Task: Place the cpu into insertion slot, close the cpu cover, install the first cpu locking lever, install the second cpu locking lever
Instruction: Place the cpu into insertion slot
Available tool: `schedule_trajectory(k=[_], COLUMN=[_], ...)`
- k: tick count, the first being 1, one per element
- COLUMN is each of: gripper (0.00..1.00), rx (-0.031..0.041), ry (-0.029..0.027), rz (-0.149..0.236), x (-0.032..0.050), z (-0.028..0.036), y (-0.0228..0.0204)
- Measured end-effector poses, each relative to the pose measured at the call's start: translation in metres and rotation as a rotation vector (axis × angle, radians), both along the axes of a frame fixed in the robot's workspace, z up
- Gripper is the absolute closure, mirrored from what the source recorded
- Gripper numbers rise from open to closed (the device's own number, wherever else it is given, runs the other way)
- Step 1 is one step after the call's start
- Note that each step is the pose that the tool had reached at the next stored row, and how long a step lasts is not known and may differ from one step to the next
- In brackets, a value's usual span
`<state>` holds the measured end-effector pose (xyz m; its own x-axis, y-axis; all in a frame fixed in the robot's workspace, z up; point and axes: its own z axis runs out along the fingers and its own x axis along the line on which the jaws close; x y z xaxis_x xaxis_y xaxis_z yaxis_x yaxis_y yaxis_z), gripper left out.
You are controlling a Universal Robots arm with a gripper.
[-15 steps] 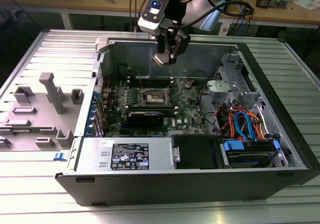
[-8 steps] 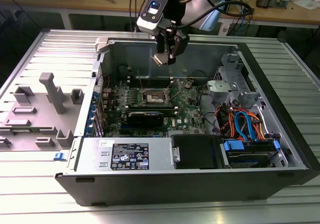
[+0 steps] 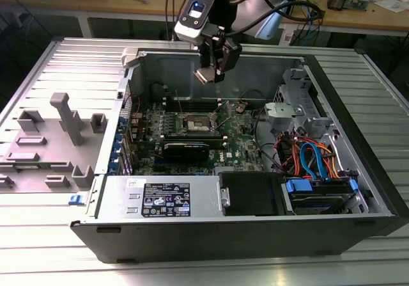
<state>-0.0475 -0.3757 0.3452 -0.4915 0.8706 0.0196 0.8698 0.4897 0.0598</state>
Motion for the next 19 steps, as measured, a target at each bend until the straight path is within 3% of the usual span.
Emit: schedule_trajectory(k=[3, 10, 16, 19], gripper=[0.46, 0.46, 0.46, 0.46], rx=[0.0002, 0.0002, 0.0002, 0.0], ry=[-0.0002, 0.0002, 0.0002, 0.0003], rz=[-0.014, -0.105, -0.162, -0.171], x=[-0.0003, -0.0007, -0.0011, -0.0038], z=[-0.0007, -0.0039, -0.0072, -0.0079], y=[0.0, 0.0, 0.0001, 0.0])
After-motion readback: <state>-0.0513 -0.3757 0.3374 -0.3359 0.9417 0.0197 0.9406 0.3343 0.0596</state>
